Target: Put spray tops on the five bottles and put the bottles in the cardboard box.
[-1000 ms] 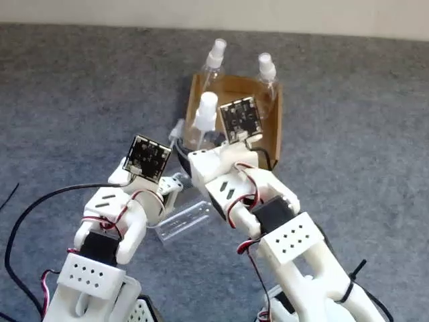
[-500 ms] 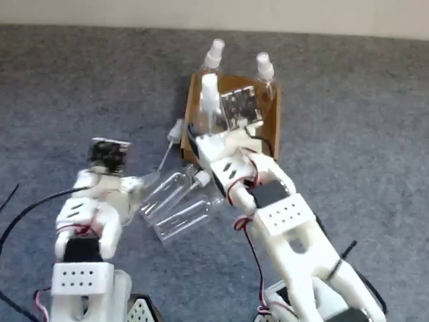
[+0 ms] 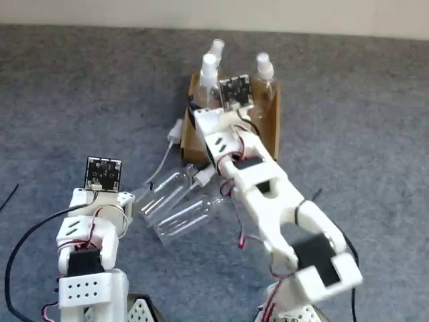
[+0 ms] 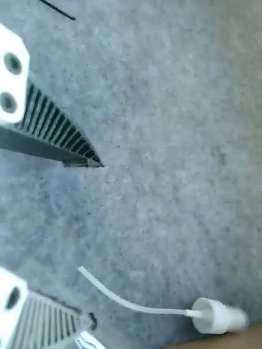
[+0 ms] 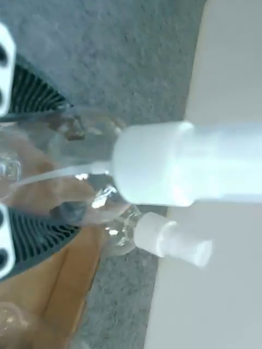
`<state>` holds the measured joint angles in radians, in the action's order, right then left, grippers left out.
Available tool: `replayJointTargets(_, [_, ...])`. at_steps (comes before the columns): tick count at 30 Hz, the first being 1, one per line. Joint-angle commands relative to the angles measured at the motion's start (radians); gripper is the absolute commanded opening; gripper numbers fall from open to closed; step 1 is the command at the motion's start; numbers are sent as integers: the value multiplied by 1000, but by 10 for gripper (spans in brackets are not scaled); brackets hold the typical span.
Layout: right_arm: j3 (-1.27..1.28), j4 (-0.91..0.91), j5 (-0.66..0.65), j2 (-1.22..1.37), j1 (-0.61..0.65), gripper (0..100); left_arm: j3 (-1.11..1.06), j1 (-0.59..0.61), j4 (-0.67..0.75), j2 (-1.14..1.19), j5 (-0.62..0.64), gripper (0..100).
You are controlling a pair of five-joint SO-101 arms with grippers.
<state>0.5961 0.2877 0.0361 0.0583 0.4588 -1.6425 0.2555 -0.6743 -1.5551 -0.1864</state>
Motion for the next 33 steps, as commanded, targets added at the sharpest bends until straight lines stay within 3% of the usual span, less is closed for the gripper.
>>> replayJointTargets(1, [-171, 30, -9, 79, -13, 4, -5, 12, 28, -45, -11, 357])
replayJointTargets(11, [-245, 42, -9, 214, -33, 4, -7, 12, 28, -50, -11, 357])
replayJointTargets(17, [-209, 177, -12, 254, -50, 4, -7, 12, 28, -48, -11, 357])
replayJointTargets(33, [-205, 173, -15, 367, -47, 9, -7, 12, 28, -50, -11, 357])
